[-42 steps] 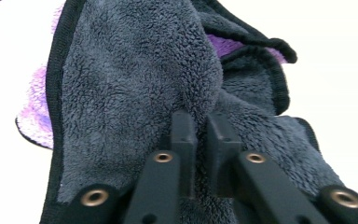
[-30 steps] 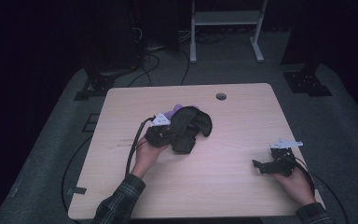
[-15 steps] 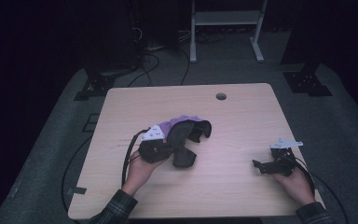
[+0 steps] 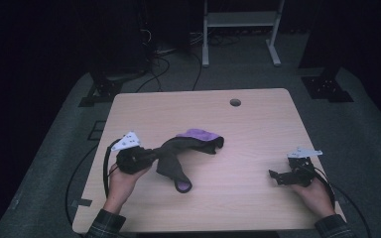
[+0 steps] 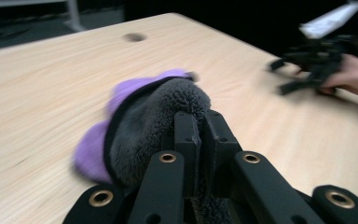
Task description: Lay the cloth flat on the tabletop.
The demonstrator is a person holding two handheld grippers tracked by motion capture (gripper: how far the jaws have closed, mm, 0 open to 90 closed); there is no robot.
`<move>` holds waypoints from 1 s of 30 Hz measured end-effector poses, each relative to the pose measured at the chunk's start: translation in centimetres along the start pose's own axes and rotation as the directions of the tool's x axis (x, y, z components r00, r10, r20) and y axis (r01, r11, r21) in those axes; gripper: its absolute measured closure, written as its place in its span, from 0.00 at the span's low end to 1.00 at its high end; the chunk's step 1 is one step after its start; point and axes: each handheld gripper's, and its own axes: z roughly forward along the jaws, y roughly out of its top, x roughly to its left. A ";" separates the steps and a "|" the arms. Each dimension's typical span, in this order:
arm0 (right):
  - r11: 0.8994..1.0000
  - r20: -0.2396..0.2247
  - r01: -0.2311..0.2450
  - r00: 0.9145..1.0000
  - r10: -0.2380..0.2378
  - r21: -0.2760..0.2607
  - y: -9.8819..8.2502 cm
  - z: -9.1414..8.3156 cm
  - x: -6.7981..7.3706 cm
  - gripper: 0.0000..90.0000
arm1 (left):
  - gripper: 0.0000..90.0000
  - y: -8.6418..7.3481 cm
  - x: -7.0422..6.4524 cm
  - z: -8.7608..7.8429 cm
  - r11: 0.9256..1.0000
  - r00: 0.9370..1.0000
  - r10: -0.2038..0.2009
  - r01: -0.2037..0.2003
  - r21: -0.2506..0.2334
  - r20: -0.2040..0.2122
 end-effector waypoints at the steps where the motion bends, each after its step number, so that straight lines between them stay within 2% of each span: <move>1: 1.000 0.000 0.001 1.000 -0.001 0.000 0.0 0.0 0.0 0.03 | 0.95 -0.4 0.7 0.0 1.000 1.000 -0.018 0.018 -0.002 -0.026; 2: 1.000 0.000 0.001 1.000 -0.001 0.000 0.0 0.0 0.0 0.03 | 0.95 -0.8 1.4 -0.1 0.999 0.998 -0.037 0.037 0.004 -0.048; 3: 1.000 0.000 0.001 1.000 -0.001 0.000 0.0 0.0 0.0 0.03 | 0.94 -0.8 1.4 -0.1 0.999 0.998 -0.037 0.037 0.004 -0.048; 5: 1.000 -0.001 0.001 1.000 -0.001 0.001 0.0 0.0 0.0 0.04 | 0.94 -1.6 2.9 -0.1 0.997 0.992 -0.062 0.066 0.029 -0.107; 7: 1.000 -0.005 0.005 1.000 -0.005 0.004 0.1 -0.2 0.0 0.11 | 0.94 -2.2 3.5 0.0 0.996 0.986 -0.052 0.063 0.066 -0.158; 8: 1.000 -0.013 0.014 1.000 -0.014 0.016 0.3 -0.4 -0.1 0.18 | 0.91 -2.7 4.0 0.2 0.994 0.981 -0.052 0.069 0.086 -0.185; 10: 0.999 -0.015 0.019 1.000 -0.018 0.030 0.4 -0.5 -0.1 0.19 | 0.86 -2.8 4.1 0.3 0.992 0.980 -0.053 0.073 0.098 -0.191; 11: 0.998 -0.019 0.017 1.000 -0.016 0.055 0.8 -0.5 0.1 0.24 | 0.80 -3.0 4.1 0.5 0.991 0.977 -0.037 0.063 0.122 -0.209; 12: 0.998 -0.019 0.017 1.000 -0.016 0.055 0.8 -0.5 0.1 0.24 | 0.76 -3.0 4.1 0.5 0.991 0.977 -0.037 0.063 0.122 -0.209; 14: 0.999 -0.049 0.014 0.999 -0.012 0.044 1.2 -0.8 0.5 0.30 | 0.63 -2.9 3.6 0.7 0.990 0.974 -0.013 0.045 0.136 -0.228; 15: 0.999 -0.064 0.007 0.998 -0.005 0.031 1.4 -1.0 0.7 0.32 | 0.56 -2.9 3.4 0.7 0.989 0.974 -0.009 0.042 0.141 -0.225; 18: 1.000 -0.117 0.004 0.993 -0.004 -0.003 2.2 -1.3 1.4 0.33 | 0.43 -3.0 2.7 1.0 0.990 0.975 -0.002 0.033 0.139 -0.221; 19: 1.000 -0.117 0.004 0.993 -0.004 -0.003 2.2 -1.3 1.4 0.33 | 0.40 -3.0 2.7 1.0 0.990 0.975 -0.002 0.033 0.139 -0.221; 20: 1.000 -0.135 0.009 0.991 -0.010 -0.013 2.6 -1.3 1.7 0.34 | 0.40 -3.0 2.4 1.2 0.990 0.976 -0.003 0.034 0.138 -0.219; 21: 0.999 -0.171 0.029 0.985 -0.034 -0.033 3.3 -1.3 2.5 0.36 | 0.36 -3.1 2.0 1.4 0.988 0.977 0.012 0.022 0.152 -0.215; 22: 0.999 -0.171 0.029 0.985 -0.034 -0.033 3.3 -1.3 2.5 0.36 | 0.36 -3.1 2.0 1.4 0.988 0.977 0.012 0.022 0.152 -0.215; 23: 0.998 -0.206 0.045 0.977 -0.053 -0.045 4.1 -1.0 3.2 0.38 | 0.36 -3.3 1.6 1.6 0.986 0.977 0.025 0.011 0.167 -0.212; 24: 0.998 -0.206 0.045 0.977 -0.053 -0.045 4.1 -1.0 3.2 0.38 | 0.36 -3.3 1.6 1.6 0.986 0.977 0.025 0.011 0.167 -0.212; 25: 0.996 -0.232 0.066 0.970 -0.077 -0.053 4.9 -0.5 4.0 0.41 | 0.36 -3.5 1.4 1.7 0.984 0.977 0.031 0.007 0.179 -0.210; 27: 0.995 -0.263 0.080 0.960 -0.094 -0.064 5.7 0.1 4.7 0.44 | 0.36 -3.8 1.4 1.9 0.981 0.977 0.036 0.007 0.195 -0.212; 28: 0.995 -0.263 0.080 0.960 -0.094 -0.064 5.7 0.1 4.7 0.44 | 0.36 -3.8 1.4 1.9 0.981 0.977 0.036 0.007 0.195 -0.212; 29: 0.993 -0.298 0.101 0.948 -0.115 -0.063 6.8 1.1 5.7 0.49 | 0.36 -4.1 1.6 2.1 0.979 0.975 0.032 0.014 0.205 -0.220; 30: 0.992 -0.311 0.109 0.942 -0.122 -0.060 7.2 1.5 6.0 0.50 | 0.36 -4.2 1.8 2.1 0.977 0.974 0.038 0.010 0.212 -0.221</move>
